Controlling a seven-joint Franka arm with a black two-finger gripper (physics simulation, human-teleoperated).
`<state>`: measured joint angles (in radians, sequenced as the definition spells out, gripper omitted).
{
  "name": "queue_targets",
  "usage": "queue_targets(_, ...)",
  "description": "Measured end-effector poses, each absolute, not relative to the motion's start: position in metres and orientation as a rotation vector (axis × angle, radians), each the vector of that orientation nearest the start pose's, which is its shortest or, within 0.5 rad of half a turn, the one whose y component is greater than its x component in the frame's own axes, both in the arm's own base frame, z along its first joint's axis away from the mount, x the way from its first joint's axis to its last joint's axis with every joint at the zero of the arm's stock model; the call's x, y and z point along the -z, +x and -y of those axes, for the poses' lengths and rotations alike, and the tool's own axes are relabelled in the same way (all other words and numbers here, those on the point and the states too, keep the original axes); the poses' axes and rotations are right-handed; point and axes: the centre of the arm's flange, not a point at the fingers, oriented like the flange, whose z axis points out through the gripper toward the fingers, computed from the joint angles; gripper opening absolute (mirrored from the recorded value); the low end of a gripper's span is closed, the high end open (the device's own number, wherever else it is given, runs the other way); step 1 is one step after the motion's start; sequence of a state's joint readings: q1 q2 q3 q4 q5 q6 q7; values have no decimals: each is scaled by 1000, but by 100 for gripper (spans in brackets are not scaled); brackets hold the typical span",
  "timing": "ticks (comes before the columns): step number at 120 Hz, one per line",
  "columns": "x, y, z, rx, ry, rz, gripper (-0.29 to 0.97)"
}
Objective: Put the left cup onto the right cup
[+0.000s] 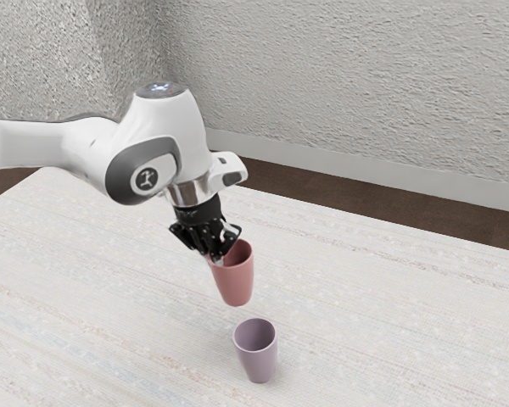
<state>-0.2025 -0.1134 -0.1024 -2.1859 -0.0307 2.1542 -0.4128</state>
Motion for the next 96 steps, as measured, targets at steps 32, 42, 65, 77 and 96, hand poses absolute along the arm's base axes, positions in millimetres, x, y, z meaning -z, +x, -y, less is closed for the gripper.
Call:
queue_targets(32, -448, 470, 183, 101, -3178, 313, -11)
queue_targets(42, -446, 467, 185, 90, -3178, 364, -11)
queue_targets(65, -442, 463, 190, 72, -3174, 468, -11)
queue_targets(77, -442, 461, 196, 68, -3172, 505, -11)
queue_targets(96, -438, 458, 200, 57, -3162, 568, -11)
